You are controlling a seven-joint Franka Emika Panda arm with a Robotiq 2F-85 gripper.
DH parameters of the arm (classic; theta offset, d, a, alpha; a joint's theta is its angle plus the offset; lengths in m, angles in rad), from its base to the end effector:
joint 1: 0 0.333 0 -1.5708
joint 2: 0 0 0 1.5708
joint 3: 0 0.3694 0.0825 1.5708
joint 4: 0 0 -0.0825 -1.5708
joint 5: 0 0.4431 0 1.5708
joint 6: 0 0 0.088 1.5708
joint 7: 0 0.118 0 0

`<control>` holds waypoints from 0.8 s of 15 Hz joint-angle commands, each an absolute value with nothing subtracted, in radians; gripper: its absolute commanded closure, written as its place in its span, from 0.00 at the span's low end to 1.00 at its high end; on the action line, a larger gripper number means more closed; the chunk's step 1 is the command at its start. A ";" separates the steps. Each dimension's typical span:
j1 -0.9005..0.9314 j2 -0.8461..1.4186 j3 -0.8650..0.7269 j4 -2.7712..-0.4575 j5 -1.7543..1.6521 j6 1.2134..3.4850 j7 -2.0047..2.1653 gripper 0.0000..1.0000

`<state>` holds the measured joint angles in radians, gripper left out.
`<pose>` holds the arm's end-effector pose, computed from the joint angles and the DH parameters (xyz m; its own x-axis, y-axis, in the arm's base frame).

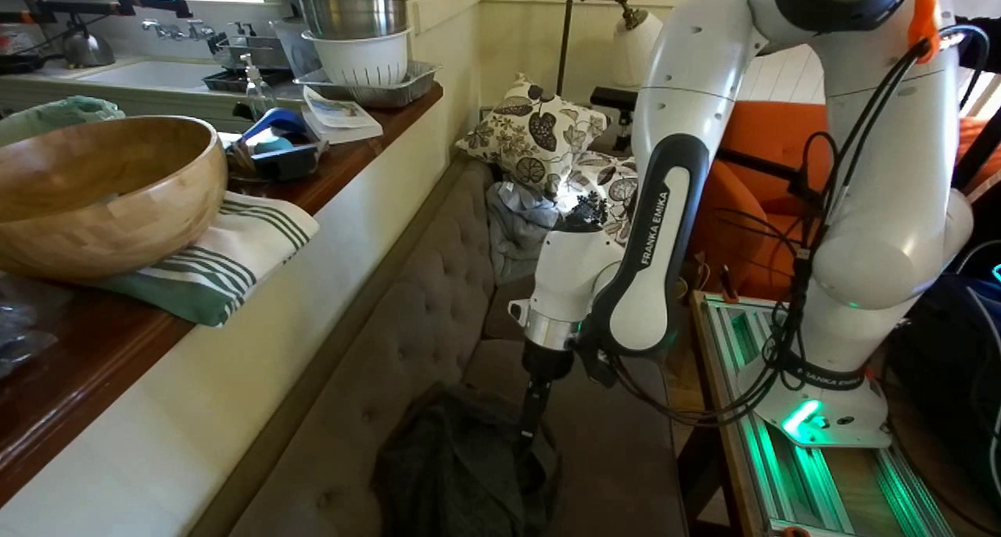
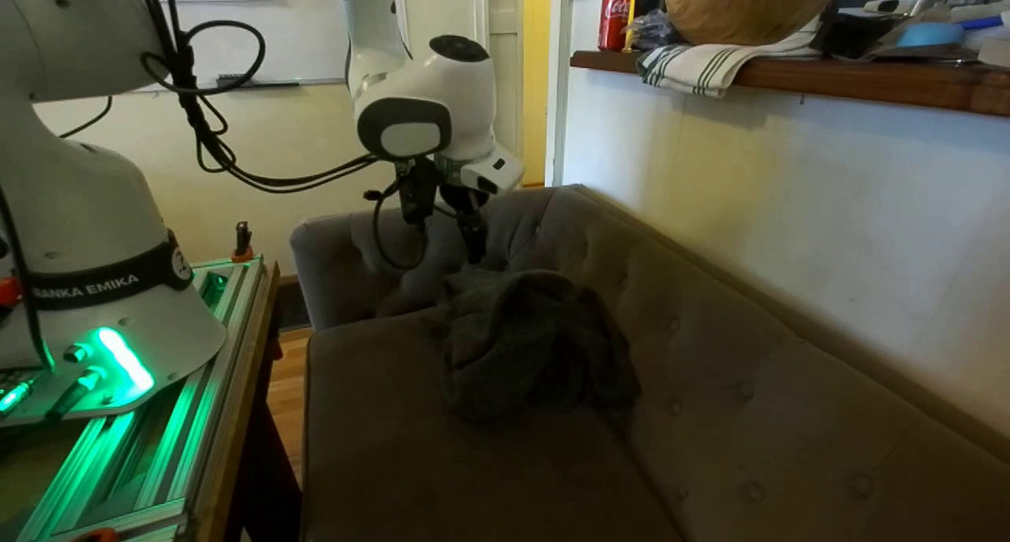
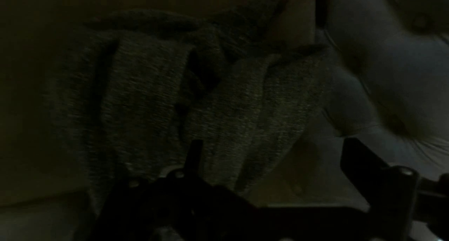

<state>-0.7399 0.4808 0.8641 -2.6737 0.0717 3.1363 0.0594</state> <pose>0.4384 0.0959 0.1355 0.9911 -0.1061 0.0798 -0.0699 -0.9281 -0.3657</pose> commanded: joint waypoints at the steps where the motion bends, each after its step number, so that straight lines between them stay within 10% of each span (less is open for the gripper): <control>1: -0.748 0.449 0.854 -2.701 0.105 3.140 0.058 0.00; 12: -0.685 0.637 0.721 -2.517 0.047 3.126 -0.037 0.00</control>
<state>-0.7370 0.5015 0.7774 -2.6295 0.0807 3.1690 0.0087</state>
